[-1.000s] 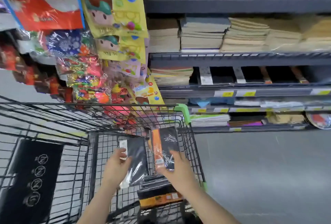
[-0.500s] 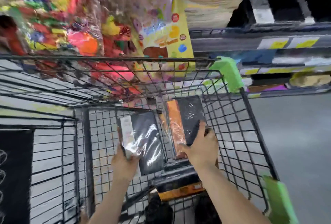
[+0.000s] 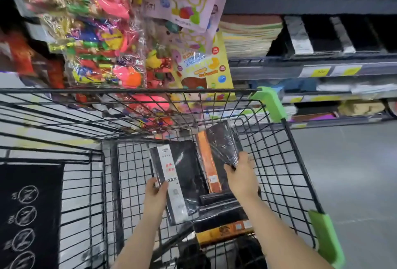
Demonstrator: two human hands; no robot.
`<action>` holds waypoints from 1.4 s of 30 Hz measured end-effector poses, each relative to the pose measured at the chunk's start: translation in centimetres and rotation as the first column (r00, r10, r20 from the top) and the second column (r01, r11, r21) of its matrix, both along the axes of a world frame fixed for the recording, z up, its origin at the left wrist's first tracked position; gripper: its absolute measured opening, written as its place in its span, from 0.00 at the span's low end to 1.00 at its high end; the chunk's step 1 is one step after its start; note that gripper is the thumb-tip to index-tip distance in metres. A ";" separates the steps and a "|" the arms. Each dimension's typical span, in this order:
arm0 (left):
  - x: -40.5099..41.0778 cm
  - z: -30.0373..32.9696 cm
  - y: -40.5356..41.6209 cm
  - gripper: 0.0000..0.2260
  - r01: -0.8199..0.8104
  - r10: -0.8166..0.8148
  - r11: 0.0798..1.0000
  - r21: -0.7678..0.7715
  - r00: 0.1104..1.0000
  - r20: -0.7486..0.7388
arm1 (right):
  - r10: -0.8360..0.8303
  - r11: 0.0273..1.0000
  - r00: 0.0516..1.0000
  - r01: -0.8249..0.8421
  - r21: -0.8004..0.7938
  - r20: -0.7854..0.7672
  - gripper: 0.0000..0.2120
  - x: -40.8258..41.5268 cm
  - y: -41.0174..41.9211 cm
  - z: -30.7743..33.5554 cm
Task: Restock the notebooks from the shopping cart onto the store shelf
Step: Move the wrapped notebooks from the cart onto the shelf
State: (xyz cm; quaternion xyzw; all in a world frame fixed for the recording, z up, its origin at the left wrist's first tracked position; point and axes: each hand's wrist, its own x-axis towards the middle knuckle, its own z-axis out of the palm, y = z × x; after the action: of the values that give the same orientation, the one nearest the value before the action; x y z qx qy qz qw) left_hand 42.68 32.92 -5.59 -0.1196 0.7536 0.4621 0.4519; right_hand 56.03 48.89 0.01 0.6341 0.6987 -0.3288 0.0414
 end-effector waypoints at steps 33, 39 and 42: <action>26.9 30.4 26.8 0.13 0.030 0.108 0.952 0.304 0.897 -0.428 | -0.008 1.000 0.836 -0.010 -0.029 -0.549 0.13 36.8 27.0 23.8; 32.0 29.9 32.7 0.14 0.038 0.080 0.955 0.294 0.923 -0.378 | -0.099 0.994 0.830 0.064 -0.083 -0.549 0.14 43.3 32.5 23.2; 33.3 29.3 35.7 0.16 0.032 0.084 0.951 0.307 0.930 -0.358 | -0.139 0.989 0.829 0.093 -0.111 -0.542 0.13 45.0 35.0 22.8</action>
State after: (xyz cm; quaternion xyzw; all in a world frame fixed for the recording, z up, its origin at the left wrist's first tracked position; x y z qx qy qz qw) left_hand 75.94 68.66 23.66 0.0304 0.7418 0.5939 0.3099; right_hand 100.99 83.94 22.85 0.5525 0.6278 -0.5259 -0.1551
